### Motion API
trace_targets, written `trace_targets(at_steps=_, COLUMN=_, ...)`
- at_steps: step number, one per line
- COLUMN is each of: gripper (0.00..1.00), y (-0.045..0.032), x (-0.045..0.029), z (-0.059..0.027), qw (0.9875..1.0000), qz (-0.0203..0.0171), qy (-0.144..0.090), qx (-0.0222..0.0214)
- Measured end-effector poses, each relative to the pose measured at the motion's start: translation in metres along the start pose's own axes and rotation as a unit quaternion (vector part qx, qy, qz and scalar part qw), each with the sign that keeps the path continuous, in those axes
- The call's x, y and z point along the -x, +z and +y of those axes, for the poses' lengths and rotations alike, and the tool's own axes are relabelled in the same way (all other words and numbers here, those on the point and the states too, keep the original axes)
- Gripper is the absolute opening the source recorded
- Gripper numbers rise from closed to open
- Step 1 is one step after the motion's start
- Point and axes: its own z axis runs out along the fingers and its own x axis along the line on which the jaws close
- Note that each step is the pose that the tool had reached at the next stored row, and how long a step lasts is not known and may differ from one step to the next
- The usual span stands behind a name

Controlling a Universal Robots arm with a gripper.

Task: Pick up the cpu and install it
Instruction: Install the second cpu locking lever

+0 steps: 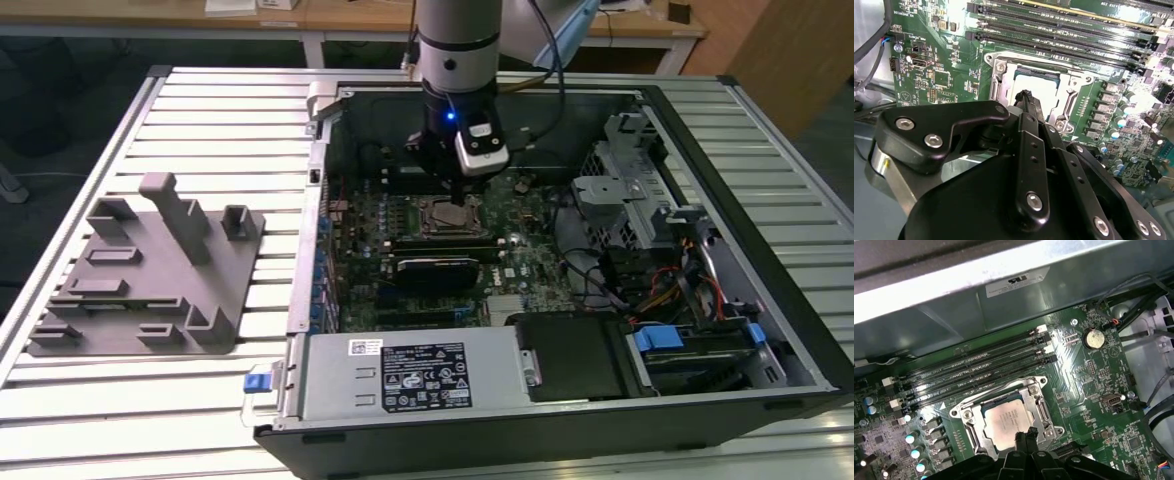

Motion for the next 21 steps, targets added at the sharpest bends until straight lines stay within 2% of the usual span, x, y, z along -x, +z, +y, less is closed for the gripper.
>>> trace_targets(at_steps=16, gripper=0.11, y=0.0003, x=0.0058, z=-0.0145, qw=1.0000, qz=0.0000, qy=0.000, qx=0.0000)
trace_targets(at_steps=21, gripper=0.11, y=-0.0077, x=0.0066, z=-0.0144, qw=1.0000, qz=0.0005, qy=0.000, qx=0.0014)
